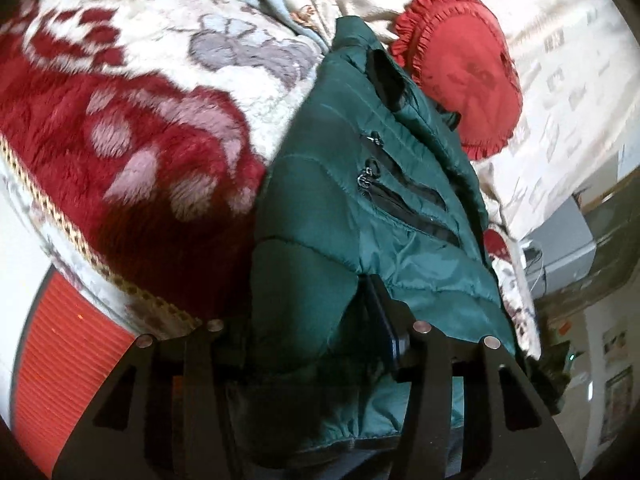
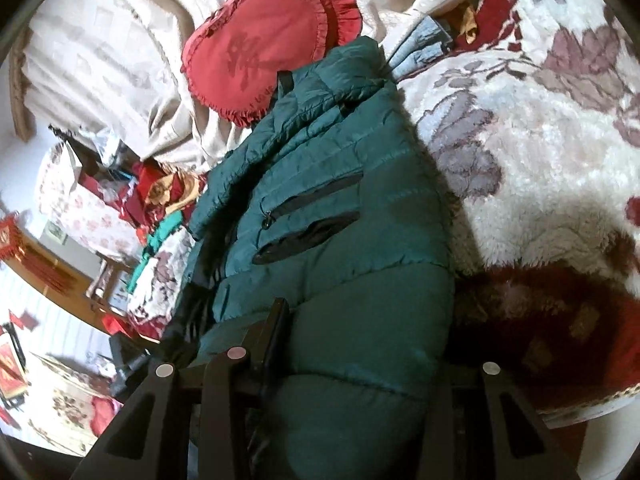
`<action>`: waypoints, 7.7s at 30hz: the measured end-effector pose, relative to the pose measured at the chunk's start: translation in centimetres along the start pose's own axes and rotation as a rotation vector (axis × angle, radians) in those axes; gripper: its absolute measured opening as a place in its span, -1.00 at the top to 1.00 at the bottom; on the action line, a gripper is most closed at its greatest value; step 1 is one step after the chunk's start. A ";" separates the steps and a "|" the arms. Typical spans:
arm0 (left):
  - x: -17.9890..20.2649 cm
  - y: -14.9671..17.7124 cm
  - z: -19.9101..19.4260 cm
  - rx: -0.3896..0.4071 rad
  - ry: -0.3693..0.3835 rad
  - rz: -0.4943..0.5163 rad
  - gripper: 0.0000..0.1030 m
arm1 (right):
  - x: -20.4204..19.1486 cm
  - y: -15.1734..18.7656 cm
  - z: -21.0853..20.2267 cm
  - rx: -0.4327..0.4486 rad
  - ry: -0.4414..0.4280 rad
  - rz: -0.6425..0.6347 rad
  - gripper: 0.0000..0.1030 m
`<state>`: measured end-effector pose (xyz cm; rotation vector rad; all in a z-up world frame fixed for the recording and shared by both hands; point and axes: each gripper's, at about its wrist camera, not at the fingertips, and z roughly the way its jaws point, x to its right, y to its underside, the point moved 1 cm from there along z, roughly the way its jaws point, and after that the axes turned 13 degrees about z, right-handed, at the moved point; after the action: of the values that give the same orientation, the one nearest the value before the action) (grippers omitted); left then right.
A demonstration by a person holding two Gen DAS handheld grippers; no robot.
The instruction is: Fold large clothes
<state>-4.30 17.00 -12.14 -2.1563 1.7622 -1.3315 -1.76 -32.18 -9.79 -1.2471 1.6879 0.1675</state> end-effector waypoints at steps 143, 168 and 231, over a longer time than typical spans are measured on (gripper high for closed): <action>2.2 -25.9 10.1 -0.022 -0.022 -0.011 0.08 | -5.6 -24.1 13.4 -0.009 0.129 0.200 0.09; 8.2 -26.7 19.6 -0.092 -0.451 0.475 -0.56 | -12.2 -24.0 22.8 -0.129 0.523 -0.466 -0.75; 15.4 -16.3 15.0 0.027 -0.356 0.470 -0.85 | -11.9 -11.8 14.5 0.123 0.339 -0.444 -1.00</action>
<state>17.45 3.18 -4.16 -1.6772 1.9126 -0.7991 16.28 -21.12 -3.08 -1.5847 1.6215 -0.4298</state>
